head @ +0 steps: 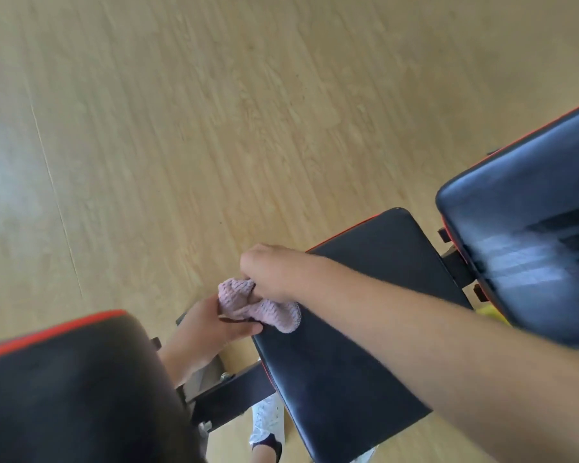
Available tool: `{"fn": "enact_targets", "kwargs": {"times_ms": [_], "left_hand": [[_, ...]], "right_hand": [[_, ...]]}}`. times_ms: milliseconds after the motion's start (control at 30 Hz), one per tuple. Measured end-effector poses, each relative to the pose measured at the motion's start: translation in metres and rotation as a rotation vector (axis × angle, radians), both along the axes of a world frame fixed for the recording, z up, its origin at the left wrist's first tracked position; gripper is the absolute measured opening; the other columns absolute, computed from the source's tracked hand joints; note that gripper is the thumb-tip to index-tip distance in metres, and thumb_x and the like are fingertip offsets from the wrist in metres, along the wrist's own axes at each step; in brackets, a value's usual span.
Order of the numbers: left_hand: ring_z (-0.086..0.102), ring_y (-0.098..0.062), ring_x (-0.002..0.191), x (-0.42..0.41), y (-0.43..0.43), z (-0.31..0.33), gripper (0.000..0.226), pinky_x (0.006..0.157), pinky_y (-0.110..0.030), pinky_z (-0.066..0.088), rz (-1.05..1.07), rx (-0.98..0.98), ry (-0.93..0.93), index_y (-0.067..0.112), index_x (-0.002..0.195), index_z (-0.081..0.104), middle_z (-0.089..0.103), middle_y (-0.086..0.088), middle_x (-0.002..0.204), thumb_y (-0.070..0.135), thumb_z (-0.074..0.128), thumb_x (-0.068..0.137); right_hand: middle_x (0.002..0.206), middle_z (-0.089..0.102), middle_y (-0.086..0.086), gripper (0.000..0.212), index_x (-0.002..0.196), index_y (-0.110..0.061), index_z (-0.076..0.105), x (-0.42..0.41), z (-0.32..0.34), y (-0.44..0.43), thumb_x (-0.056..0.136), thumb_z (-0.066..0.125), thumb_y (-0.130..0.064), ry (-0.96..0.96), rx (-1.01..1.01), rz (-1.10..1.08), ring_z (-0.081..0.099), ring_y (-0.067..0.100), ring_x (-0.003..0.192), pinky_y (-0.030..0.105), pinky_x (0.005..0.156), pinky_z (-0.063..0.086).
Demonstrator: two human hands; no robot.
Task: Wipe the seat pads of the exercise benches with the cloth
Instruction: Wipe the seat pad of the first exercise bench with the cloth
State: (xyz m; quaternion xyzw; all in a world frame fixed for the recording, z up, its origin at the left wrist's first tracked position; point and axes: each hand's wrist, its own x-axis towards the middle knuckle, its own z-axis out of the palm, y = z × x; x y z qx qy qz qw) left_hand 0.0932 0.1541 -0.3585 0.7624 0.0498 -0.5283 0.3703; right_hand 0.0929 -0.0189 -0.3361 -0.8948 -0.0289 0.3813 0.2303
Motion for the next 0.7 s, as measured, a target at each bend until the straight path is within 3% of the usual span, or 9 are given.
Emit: {"fn": "enact_targets", "kwargs": {"times_ms": [100, 167, 267, 367, 467, 567, 633, 700], "left_hand": [[0.081, -0.012, 0.084, 0.002, 0.001, -0.006, 0.054, 0.096, -0.044, 0.06, -0.028, 0.054, 0.001, 0.028, 0.113, 0.072, 0.083, 0.01, 0.101, 0.014, 0.094, 0.066], [0.082, -0.013, 0.084, 0.002, 0.0, -0.005, 0.058, 0.097, -0.046, 0.06, -0.019, 0.048, -0.005, 0.034, 0.115, 0.071, 0.083, 0.007, 0.102, 0.018, 0.095, 0.064], [0.082, -0.021, 0.083, 0.0, -0.002, -0.001, 0.075, 0.095, -0.046, 0.06, 0.004, 0.012, -0.017, 0.044, 0.126, 0.065, 0.08, -0.003, 0.107, 0.014, 0.094, 0.064], [0.082, -0.024, 0.082, -0.002, -0.005, 0.002, 0.071, 0.094, -0.049, 0.061, 0.015, -0.014, -0.023, 0.048, 0.121, 0.069, 0.077, -0.009, 0.11, 0.005, 0.09, 0.068], [0.081, -0.027, 0.083, -0.004, -0.006, 0.005, 0.068, 0.092, -0.052, 0.062, 0.059, -0.028, 0.004, 0.045, 0.117, 0.073, 0.076, -0.014, 0.112, 0.007, 0.089, 0.063], [0.08, -0.019, 0.078, -0.004, -0.01, 0.006, 0.066, 0.084, -0.039, 0.065, 0.048, -0.021, 0.003, 0.037, 0.123, 0.071, 0.077, -0.013, 0.112, -0.005, 0.087, 0.074], [0.08, -0.015, 0.075, -0.004, -0.012, 0.009, 0.063, 0.072, -0.026, 0.065, 0.053, -0.022, 0.008, 0.032, 0.124, 0.071, 0.077, -0.011, 0.109, -0.009, 0.082, 0.078], [0.081, -0.013, 0.074, -0.005, -0.013, 0.011, 0.062, 0.065, -0.022, 0.064, 0.061, -0.025, 0.017, 0.03, 0.123, 0.071, 0.076, -0.012, 0.108, -0.013, 0.08, 0.079]], "right_hand": [[0.051, 0.044, 0.0, 0.035, 0.055, -0.01, 0.046, -0.008, -0.004, -0.079, 0.081, 0.068, -0.015, 0.057, -0.133, 0.044, 0.043, 0.026, 0.052, 0.026, 0.043, 0.035], [0.048, 0.044, 0.003, 0.034, 0.054, -0.007, 0.05, -0.02, -0.001, -0.154, 0.08, 0.067, -0.02, 0.064, -0.19, -0.081, 0.043, 0.027, 0.051, 0.035, 0.045, 0.04], [0.046, 0.045, 0.002, 0.04, 0.049, -0.013, 0.052, -0.033, 0.011, -0.22, 0.08, 0.076, -0.023, 0.052, -0.266, -0.191, 0.041, 0.026, 0.051, 0.033, 0.051, 0.039], [0.045, 0.04, 0.001, 0.04, 0.046, -0.016, 0.049, -0.026, 0.009, -0.186, 0.078, 0.072, -0.018, 0.076, -0.138, -0.177, 0.036, 0.023, 0.048, 0.03, 0.048, 0.033], [0.052, 0.05, 0.002, 0.042, 0.051, -0.019, 0.049, -0.019, -0.001, -0.121, 0.083, 0.076, -0.021, 0.092, -0.002, -0.09, 0.047, 0.022, 0.051, 0.028, 0.047, 0.036], [0.058, 0.047, 0.005, 0.044, 0.055, -0.014, 0.047, -0.024, -0.002, -0.135, 0.085, 0.077, -0.024, 0.077, -0.038, -0.13, 0.043, 0.023, 0.052, 0.027, 0.045, 0.031], [0.056, 0.039, 0.004, 0.048, 0.053, -0.011, 0.043, -0.037, 0.006, -0.175, 0.085, 0.076, -0.023, 0.052, -0.115, -0.266, 0.036, 0.023, 0.051, 0.027, 0.045, 0.027], [0.056, 0.035, 0.003, 0.05, 0.051, -0.01, 0.04, -0.059, 0.013, -0.212, 0.087, 0.074, -0.022, -0.002, -0.2, -0.437, 0.036, 0.024, 0.054, 0.029, 0.046, 0.026]]}}
